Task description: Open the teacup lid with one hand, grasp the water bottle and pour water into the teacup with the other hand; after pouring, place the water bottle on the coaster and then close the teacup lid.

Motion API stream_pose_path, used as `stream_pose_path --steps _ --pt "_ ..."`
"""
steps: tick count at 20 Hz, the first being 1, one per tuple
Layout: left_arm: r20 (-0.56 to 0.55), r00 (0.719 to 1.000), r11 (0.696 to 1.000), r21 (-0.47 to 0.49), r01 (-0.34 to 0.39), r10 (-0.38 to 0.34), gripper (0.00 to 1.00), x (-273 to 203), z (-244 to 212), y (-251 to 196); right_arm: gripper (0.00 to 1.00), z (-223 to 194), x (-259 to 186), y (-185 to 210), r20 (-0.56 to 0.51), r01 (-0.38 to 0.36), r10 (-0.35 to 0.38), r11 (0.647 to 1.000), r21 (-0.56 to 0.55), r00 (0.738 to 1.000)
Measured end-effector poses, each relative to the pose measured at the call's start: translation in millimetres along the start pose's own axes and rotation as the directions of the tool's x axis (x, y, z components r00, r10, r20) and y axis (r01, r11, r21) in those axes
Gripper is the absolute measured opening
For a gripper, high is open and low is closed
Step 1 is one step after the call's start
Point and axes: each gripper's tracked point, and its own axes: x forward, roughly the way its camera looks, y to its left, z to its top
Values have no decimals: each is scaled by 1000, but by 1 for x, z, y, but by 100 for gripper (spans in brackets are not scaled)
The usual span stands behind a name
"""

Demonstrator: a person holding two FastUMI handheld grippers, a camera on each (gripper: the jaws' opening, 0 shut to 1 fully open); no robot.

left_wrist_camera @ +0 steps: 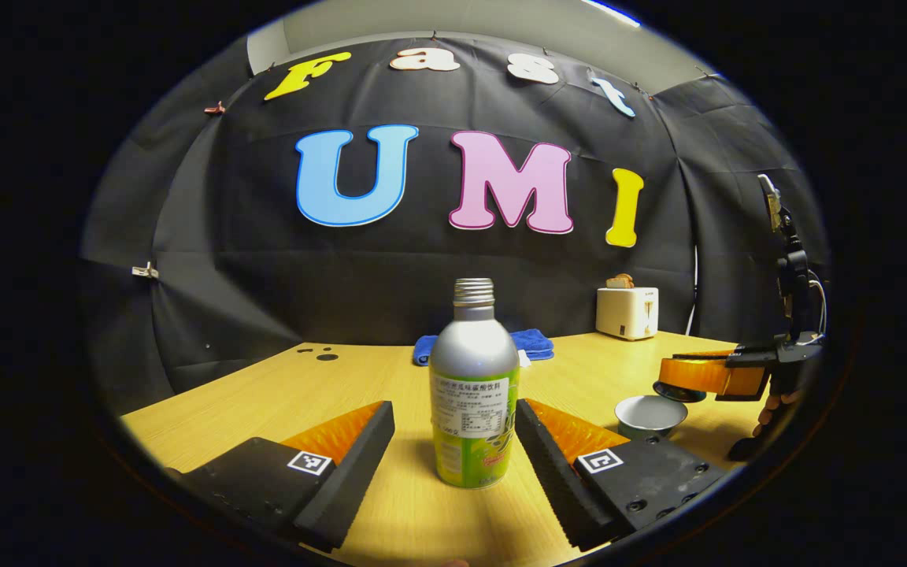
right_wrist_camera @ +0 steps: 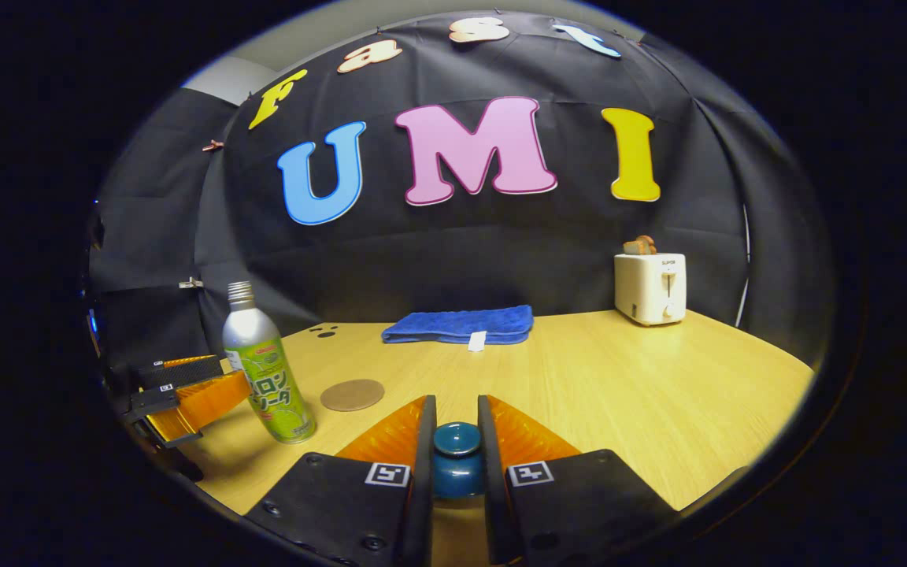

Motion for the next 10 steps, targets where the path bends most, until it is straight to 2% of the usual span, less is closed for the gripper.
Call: stream_pose_path --steps 3,10 --pt "0 1000 1000 0 12 -12 98 19 2 -6 31 3 -4 -27 17 58 -58 998 -32 998" --pt "0 1000 1000 1 21 -21 96 61 1 -8 30 15 -6 -47 95 108 -101 992 -71 990"
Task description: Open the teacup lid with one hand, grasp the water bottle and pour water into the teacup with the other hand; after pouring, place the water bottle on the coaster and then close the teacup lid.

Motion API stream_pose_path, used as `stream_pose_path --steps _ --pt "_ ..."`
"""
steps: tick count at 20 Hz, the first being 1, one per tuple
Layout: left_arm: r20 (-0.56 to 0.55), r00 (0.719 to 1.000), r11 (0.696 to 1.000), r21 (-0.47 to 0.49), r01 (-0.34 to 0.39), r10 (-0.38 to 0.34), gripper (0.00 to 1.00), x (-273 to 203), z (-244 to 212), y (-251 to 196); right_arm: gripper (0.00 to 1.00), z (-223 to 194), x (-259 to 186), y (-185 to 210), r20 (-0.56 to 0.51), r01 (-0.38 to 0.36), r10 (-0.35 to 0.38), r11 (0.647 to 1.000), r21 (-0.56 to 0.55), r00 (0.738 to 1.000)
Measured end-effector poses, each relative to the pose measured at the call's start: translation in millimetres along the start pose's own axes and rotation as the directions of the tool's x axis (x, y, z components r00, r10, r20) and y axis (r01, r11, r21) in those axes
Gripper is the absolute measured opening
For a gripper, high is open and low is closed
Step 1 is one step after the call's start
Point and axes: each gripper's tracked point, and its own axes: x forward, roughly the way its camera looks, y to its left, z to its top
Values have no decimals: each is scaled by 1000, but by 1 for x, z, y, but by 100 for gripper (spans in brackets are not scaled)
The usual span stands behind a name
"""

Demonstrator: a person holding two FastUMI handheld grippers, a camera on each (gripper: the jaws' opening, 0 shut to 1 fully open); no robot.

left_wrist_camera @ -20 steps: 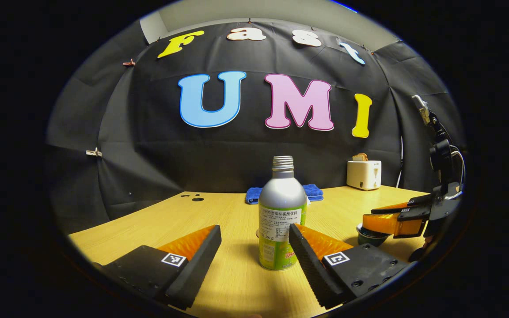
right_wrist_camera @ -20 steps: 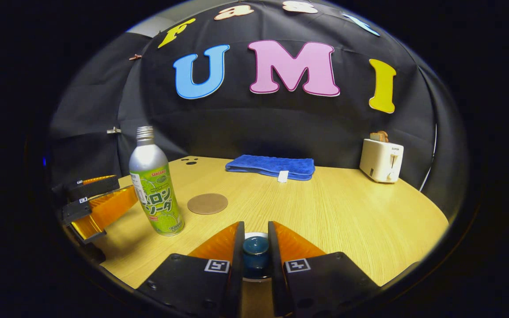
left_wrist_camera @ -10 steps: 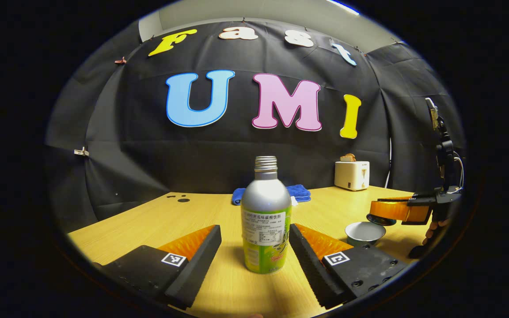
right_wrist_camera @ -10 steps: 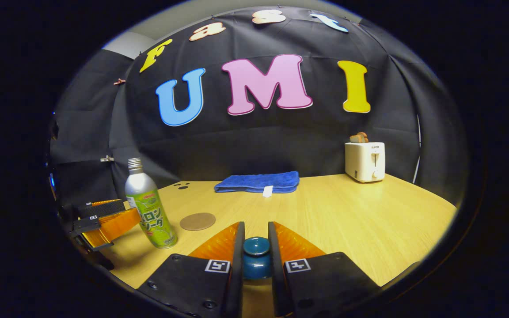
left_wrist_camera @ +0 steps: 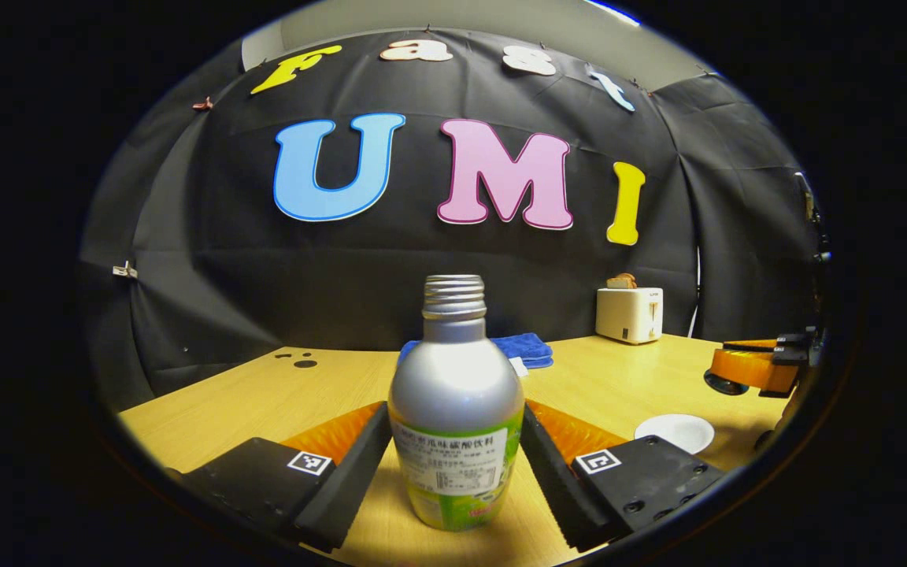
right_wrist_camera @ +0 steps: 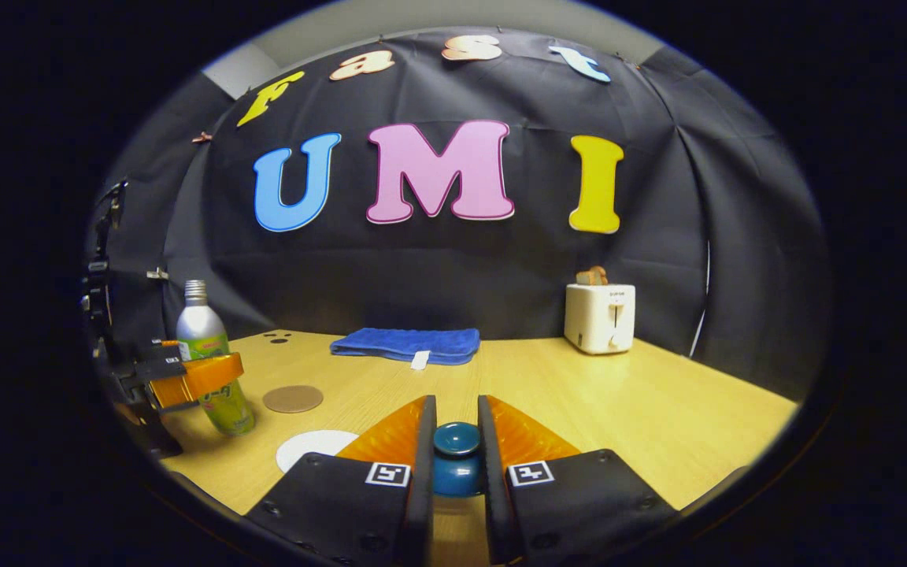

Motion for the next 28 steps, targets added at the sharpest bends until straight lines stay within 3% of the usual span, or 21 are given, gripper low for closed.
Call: stream_pose_path --steps 1,2,7,9,12,14,18,20,23,28 --pt "1 1000 1000 0 5 -5 95 4 0 -1 30 3 0 -1 5 -16 16 1000 8 1000" --pt "0 1000 1000 1 3 -3 86 4 0 -1 30 0 4 -3 0 -14 14 1000 0 1000" --pt "0 1000 999 32 11 -11 81 6 1 -6 31 1 7 -29 3 18 -18 1000 5 1000" --pt "11 1000 988 155 18 -20 81 5 6 -12 31 2 7 -36 4 24 -24 1000 7 1000" --pt "50 998 923 384 27 -50 80 8 21 -25 31 2 8 -44 4 38 -38 999 6 999" --pt "48 995 856 515 50 -87 80 10 27 -37 31 1 7 -46 3 36 -36 999 5 999" --pt "16 990 685 723 83 -138 80 13 23 -55 31 1 8 -46 2 34 -34 999 6 999" --pt "-2 988 604 792 96 -154 80 12 16 -63 31 1 7 -46 3 34 -34 999 6 999" --pt "-26 984 453 885 105 -177 80 13 12 -69 31 1 7 -46 3 34 -34 999 6 999" --pt "-82 977 222 967 125 -195 80 16 8 -72 31 1 7 -46 3 33 -34 999 5 999"
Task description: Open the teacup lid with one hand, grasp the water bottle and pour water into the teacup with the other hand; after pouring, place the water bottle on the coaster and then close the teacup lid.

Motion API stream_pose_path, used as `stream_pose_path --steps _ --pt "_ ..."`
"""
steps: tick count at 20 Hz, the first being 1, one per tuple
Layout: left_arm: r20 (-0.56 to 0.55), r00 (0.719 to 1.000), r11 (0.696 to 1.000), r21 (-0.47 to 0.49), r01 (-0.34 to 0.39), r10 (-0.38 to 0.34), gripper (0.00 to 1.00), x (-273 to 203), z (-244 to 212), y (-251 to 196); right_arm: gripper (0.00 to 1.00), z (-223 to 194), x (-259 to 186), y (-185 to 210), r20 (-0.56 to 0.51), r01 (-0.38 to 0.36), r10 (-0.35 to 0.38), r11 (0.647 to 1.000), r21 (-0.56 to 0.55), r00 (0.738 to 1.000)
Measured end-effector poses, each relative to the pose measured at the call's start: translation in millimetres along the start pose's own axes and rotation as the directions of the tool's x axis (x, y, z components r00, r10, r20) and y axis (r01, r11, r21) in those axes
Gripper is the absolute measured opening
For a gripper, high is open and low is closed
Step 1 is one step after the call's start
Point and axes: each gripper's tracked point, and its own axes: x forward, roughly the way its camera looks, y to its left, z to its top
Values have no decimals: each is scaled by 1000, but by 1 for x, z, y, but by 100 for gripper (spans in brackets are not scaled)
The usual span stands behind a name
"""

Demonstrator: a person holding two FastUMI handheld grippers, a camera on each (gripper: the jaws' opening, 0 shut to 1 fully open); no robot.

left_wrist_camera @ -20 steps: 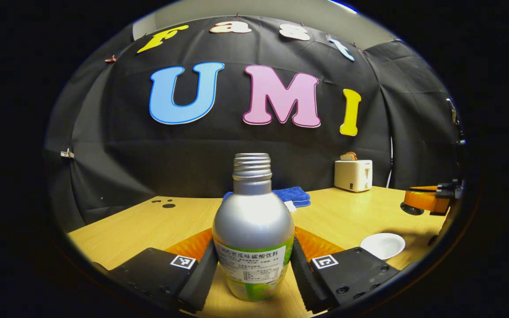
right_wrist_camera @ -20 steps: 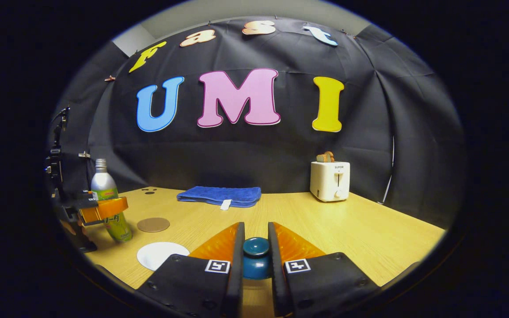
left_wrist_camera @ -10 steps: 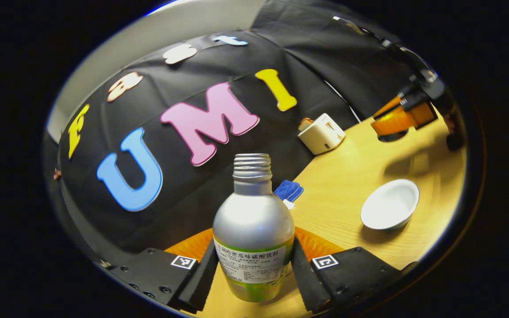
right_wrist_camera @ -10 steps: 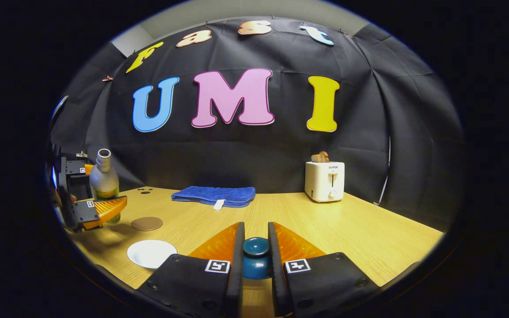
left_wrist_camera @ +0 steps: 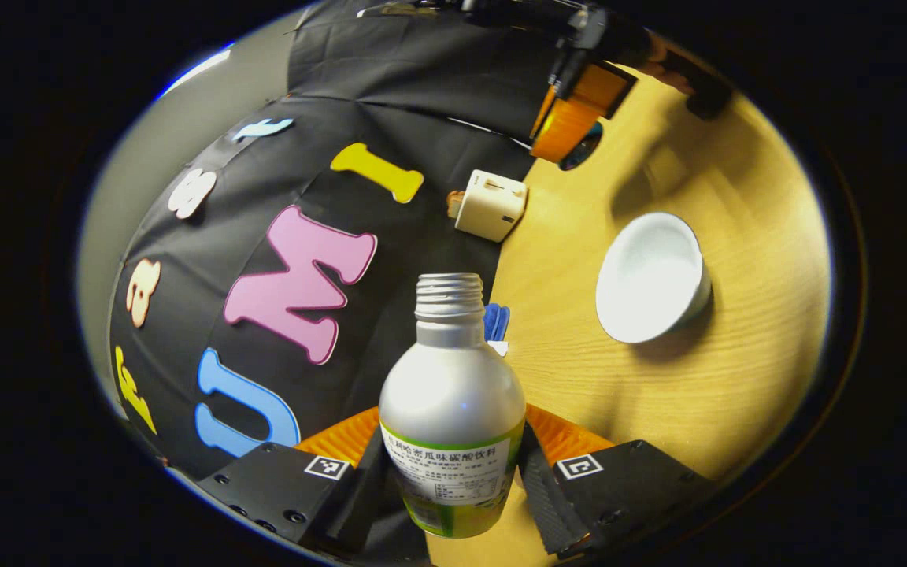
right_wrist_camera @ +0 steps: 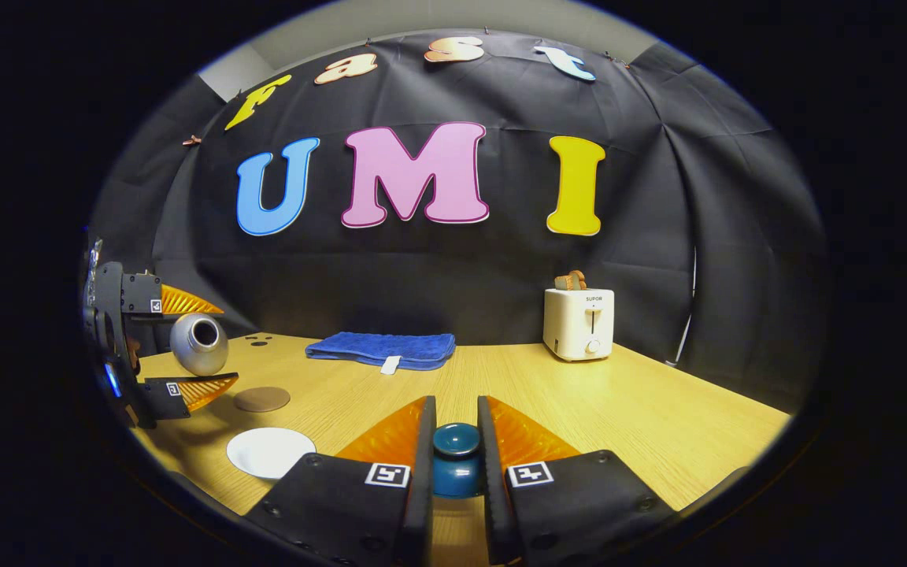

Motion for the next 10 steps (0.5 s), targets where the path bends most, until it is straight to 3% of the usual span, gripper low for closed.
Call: stream_pose_path --steps 3,10 --pt "-2 999 992 113 51 -51 80 0 0 -9 31 0 0 0 0 0 0 1000 0 1000" --pt "-13 993 941 318 117 -119 80 8 1 -19 31 0 0 0 0 -1 1 1000 0 1000"
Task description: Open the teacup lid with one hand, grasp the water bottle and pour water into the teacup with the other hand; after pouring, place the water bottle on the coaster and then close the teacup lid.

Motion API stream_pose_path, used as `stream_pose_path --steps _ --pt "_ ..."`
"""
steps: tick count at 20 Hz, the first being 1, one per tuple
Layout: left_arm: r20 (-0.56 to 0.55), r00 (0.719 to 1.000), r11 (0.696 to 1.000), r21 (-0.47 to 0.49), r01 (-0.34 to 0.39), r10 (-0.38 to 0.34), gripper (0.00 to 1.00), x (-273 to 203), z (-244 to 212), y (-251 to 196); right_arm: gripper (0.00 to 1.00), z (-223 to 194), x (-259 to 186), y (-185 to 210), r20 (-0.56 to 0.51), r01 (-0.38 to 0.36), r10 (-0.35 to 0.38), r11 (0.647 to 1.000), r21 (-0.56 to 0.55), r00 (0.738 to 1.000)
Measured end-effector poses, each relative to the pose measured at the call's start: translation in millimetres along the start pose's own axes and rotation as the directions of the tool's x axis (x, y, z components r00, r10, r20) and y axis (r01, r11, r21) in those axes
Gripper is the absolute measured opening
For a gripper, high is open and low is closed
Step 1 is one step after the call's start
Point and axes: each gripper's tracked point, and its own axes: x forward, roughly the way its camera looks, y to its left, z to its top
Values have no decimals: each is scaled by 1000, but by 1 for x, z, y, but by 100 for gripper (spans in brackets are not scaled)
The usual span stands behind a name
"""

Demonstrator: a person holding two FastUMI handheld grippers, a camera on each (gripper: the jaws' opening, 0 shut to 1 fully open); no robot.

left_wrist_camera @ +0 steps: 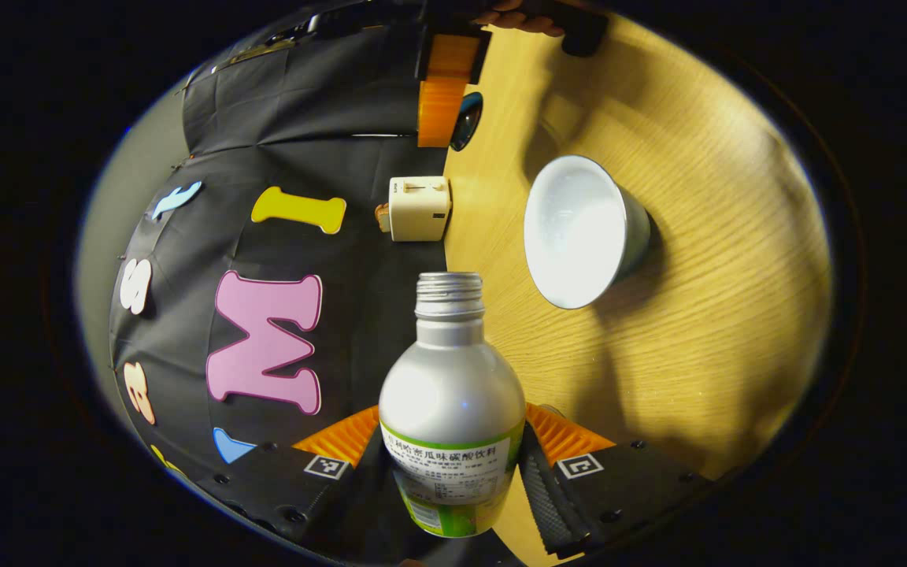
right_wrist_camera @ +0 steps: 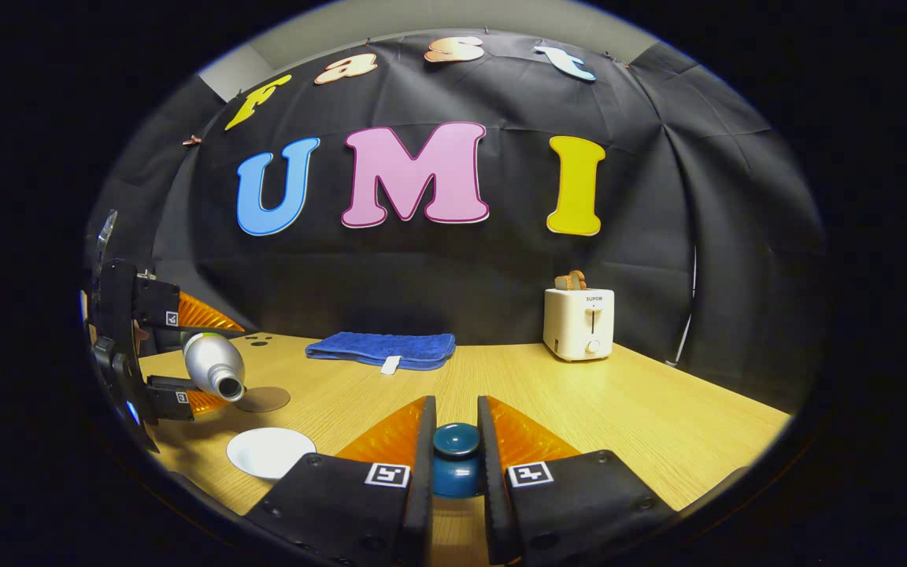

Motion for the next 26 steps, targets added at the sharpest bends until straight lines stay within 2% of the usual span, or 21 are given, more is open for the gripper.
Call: stream_pose_path --steps 9,18,26 --pt "7 999 987 155 36 -38 81 -4 8 -4 30 0 0 0 0 0 0 1000 0 1000" --pt "-18 997 965 252 73 -70 82 -6 6 -5 30 0 0 -1 -1 0 0 1000 0 1000" --pt "-27 997 943 325 71 -66 82 -2 2 1 31 0 1 -1 -1 0 0 1000 0 1000"
